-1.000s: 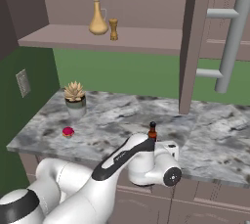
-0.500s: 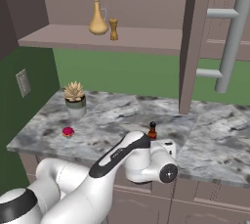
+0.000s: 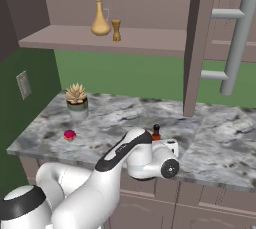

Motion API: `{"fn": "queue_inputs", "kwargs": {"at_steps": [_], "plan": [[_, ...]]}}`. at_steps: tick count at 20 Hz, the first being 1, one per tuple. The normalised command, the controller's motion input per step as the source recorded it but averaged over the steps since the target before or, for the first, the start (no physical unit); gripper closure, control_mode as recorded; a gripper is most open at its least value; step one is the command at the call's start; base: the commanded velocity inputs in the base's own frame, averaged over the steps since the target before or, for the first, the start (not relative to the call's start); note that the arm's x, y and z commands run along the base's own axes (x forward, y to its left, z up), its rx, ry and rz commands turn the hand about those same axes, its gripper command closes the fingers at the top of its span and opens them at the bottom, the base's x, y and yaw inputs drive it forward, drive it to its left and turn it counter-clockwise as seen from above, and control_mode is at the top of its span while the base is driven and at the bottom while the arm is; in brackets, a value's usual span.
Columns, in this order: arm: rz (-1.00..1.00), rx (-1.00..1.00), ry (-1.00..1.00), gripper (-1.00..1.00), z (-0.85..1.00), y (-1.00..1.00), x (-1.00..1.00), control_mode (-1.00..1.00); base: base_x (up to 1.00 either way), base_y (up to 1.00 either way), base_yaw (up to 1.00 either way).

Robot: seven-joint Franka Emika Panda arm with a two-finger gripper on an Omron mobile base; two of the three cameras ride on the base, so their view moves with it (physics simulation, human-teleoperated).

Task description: There are various items on the counter. Only move the condiments/shakers into the cabinet.

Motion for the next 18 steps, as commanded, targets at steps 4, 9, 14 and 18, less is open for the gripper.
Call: {"fn": "queue_inputs", "kwargs": {"at_steps": [4,9,14,18], "plan": [[0.0,0.0,0.01,-1.0,-0.07,0.0,0.11,-1.0,0.0,0.0,0.0],[0.0,0.0,0.0,-1.0,-0.05,0.0,0.1,-1.0,0.0,0.0,0.0],[0.0,0.0,0.0,-1.0,-0.04,0.0,0.13,-1.0,0.0,0.0,0.0],[0.0,0.0,0.0,-1.0,-0.03,0.0,0.14,-1.0,0.0,0.0,0.0]]}}
